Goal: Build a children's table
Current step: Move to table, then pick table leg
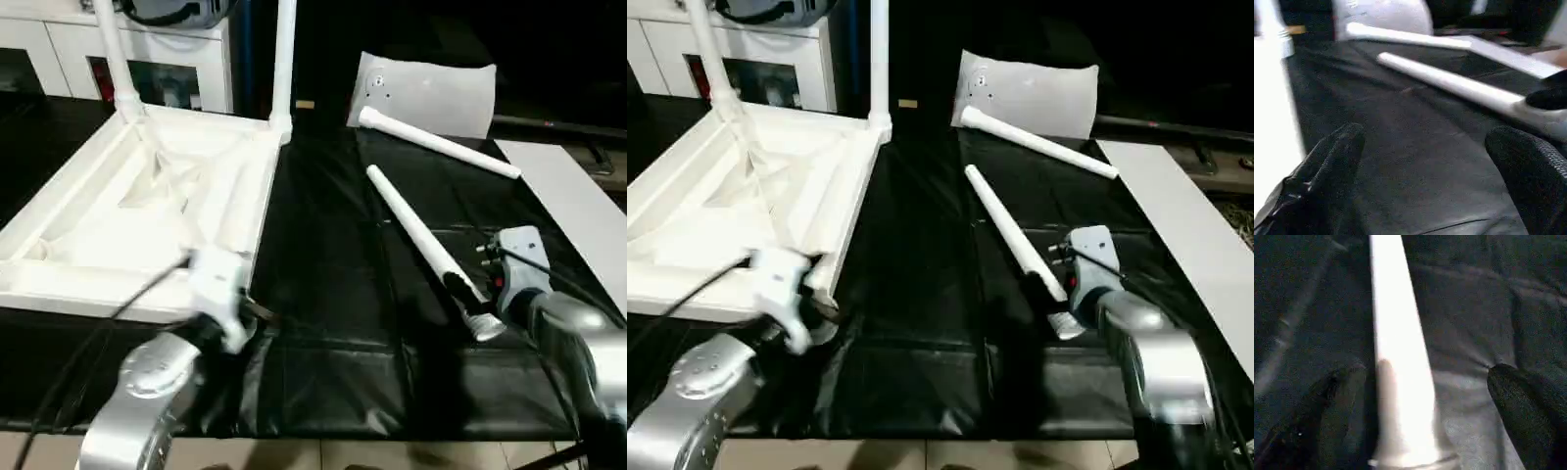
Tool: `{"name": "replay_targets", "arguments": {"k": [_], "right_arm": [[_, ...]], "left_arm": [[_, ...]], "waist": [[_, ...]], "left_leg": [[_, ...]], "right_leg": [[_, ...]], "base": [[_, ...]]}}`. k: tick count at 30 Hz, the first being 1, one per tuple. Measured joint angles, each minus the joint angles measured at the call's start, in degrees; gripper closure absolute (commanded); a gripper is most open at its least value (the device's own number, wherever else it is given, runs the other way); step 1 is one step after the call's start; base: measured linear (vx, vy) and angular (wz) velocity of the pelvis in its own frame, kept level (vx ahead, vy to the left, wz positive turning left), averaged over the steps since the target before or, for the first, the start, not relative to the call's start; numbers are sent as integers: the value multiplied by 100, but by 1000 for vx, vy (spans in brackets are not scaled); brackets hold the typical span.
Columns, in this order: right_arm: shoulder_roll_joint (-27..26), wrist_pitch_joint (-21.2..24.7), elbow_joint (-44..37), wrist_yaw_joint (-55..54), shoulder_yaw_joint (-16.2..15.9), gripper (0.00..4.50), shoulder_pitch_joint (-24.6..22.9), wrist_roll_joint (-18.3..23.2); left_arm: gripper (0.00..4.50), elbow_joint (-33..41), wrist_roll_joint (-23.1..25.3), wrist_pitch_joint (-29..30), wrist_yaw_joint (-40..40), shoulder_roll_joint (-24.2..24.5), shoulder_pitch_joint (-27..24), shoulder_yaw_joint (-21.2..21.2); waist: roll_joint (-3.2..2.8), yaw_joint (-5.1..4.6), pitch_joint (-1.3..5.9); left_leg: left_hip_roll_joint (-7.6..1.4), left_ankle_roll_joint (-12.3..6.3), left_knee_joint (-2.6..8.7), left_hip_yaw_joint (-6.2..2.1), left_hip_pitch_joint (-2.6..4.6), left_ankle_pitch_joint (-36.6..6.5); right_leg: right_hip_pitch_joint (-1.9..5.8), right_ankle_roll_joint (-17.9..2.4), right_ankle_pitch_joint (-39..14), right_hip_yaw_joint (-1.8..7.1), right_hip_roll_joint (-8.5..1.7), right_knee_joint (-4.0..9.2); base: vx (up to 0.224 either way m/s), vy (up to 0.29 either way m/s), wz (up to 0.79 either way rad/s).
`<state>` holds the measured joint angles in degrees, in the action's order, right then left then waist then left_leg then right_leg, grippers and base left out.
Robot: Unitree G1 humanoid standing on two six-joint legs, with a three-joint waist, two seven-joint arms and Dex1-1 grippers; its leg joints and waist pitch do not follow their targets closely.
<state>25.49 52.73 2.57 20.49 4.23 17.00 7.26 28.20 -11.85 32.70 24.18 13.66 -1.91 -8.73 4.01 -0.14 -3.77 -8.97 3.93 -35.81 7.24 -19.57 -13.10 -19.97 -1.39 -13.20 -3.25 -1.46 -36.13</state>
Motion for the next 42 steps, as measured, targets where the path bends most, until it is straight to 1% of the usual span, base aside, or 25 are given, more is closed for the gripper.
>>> {"name": "replay_targets", "arguments": {"k": [2, 4, 6, 8, 9, 12, 14, 18, 20, 21, 23, 24, 26, 27, 31, 32, 33, 34, 36, 39, 42], "right_arm": [[119, -5, 289, 183, -81, 0, 182, 5], [393, -24, 520, 431, -300, 0, 292, -13], [486, -26, 540, 629, -330, 0, 304, 7], [495, 36, 536, 741, -332, 0, 303, 86], [501, 93, 536, 816, -337, 0, 302, 131], [636, 165, 540, 1053, -451, 0, 235, 186], [682, 192, 550, 1141, -467, 0, 163, 209], [691, 279, 604, 1227, -466, 0, 18, 235], [699, 318, 647, 1234, -465, 27, -78, 241], [700, 318, 645, 1243, -441, 27, -110, 310], [699, 307, 635, 1247, -432, 46, -155, 348], [699, 294, 636, 1246, -423, 46, -179, 359], [691, 279, 637, 1247, -419, 68, -208, 361], [676, 226, 636, 1246, -413, 68, -236, 359], [487, -33, 660, 1173, -303, 107, -335, 362], [476, -75, 660, 1162, -303, 107, -353, 363], [472, -129, 658, 1150, -305, 118, -379, 367], [472, -172, 657, 1145, -307, 140, -402, 371], [473, -206, 610, 1131, -311, 145, -449, 383], [474, -202, 422, 1131, -302, 166, -584, 390], [479, -174, 305, 1128, -284, 170, -653, 412]], "left_arm": [[4, 85, -77, 116, 152, 95, 47, -75], [4, 154, -106, 245, 307, 192, 48, -186], [4, 217, -169, 323, 365, 255, 44, -270], [4, 247, -207, 357, 399, 293, 42, -297], [4, 257, -208, 361, 422, 304, 33, -312], [4, 273, -218, 436, 439, 383, 16, -403], [4, 291, -235, 488, 468, 401, 10, -440], [4, 326, -355, 609, 572, 490, 8, -513], [0, 334, -375, 630, 616, 537, 7, -538], [0, 337, -378, 630, 631, 557, 2, -543], [0, 339, -386, 630, 635, 565, 2, -551], [0, 338, -404, 631, 635, 563, 5, -557], [0, 338, -420, 631, 635, 563, 11, -566], [0, 337, -420, 631, 633, 565, 15, -565], [0, 293, -420, 630, 617, 565, 40, -547], [0, 290, -420, 629, 616, 568, 46, -547], [0, 290, -419, 629, 611, 568, 54, -547], [0, 290, -419, 625, 607, 571, 56, -544], [0, 290, -419, 625, 586, 596, 55, -542], [0, 291, -419, 625, 549, 615, 54, -522], [0, 291, -418, 625, 545, 628, 54, -520]], "waist": [[-10, -12, -1], [-8, 13, -2], [-1, 34, 0], [0, 36, 0], [1, 38, 0], [2, 44, 1], [2, 59, 1], [4, 51, 0], [4, 50, -1], [5, 48, 0], [14, 45, 6], [23, 45, 12], [36, 50, 20], [44, 54, 26], [70, 42, 43], [72, 36, 44], [77, 36, 47], [81, 39, 50], [85, 40, 52], [91, 49, 54], [94, 48, 53]], "left_leg": [[-3, 3, 4, 2, -7, 2], [-14, 7, 7, 6, -12, 8], [-28, 9, 7, 15, -21, 14], [-32, 8, 7, 20, -36, 15], [-32, 4, 7, 26, -54, 17], [-34, -33, 8, 42, -78, 40], [-35, -35, 9, 49, -83, 39], [-40, -14, 12, 76, -72, 28], [-41, -12, 12, 86, -68, 27], [-42, -13, 12, 93, -61, 28], [-42, -13, 12, 98, -58, 28], [-42, -13, 12, 100, -57, 28], [-42, -13, 12, 102, -57, 28], [-41, -13, 12, 103, -56, 28], [-42, -13, 12, 105, -55, 28], [-42, -13, 12, 107, -55, 28], [-42, -13, 12, 109, -54, 28], [-42, -13, 12, 109, -54, 28], [-42, -13, 12, 109, -54, 28], [-42, -13, 12, 109, -54, 27], [-42, -13, 12, 109, -57, 27]], "right_leg": [[-9, -4, 6, -1, 2, 0], [-13, -4, 6, -4, 6, -1], [-20, -16, 13, -7, 11, -1], [-33, -17, 13, -9, 13, -1], [-53, -19, 14, -7, 12, -1], [-94, -25, 18, -1, 10, -2], [-95, -25, 18, 1, 9, -2], [-95, -28, 21, 16, 10, -3], [-94, -29, 23, 23, 10, -3], [-93, -26, 24, 30, 10, -3], [-92, -9, 15, 35, 10, -3], [-92, -6, 14, 39, 10, -3], [-92, -5, 14, 41, 10, -3], [-92, -5, 14, 41, 10, -3], [-93, -5, 15, 44, 11, -3], [-93, -4, 15, 46, 11, -3], [-94, -3, 16, 48, 11, -3], [-94, -2, 15, 48, 11, -3], [-94, 1, 14, 48, 12, -3], [-95, 4, 12, 48, 12, -3], [-98, 4, 12, 49, 12, -3]], "base": [[0, 0, 0], [0, 0, 0], [0, 0, 0], [0, 0, 0], [0, 0, 0], [0, 0, 0], [0, 0, 0], [0, 0, 0], [0, 0, 0], [0, 0, 0], [0, 0, 0], [0, 0, 0], [0, 0, 0], [0, 0, 0], [0, 0, 0], [0, 0, 0], [0, 0, 0], [0, 0, 0], [0, 0, 0], [0, 0, 0], [0, 0, 0]]}}
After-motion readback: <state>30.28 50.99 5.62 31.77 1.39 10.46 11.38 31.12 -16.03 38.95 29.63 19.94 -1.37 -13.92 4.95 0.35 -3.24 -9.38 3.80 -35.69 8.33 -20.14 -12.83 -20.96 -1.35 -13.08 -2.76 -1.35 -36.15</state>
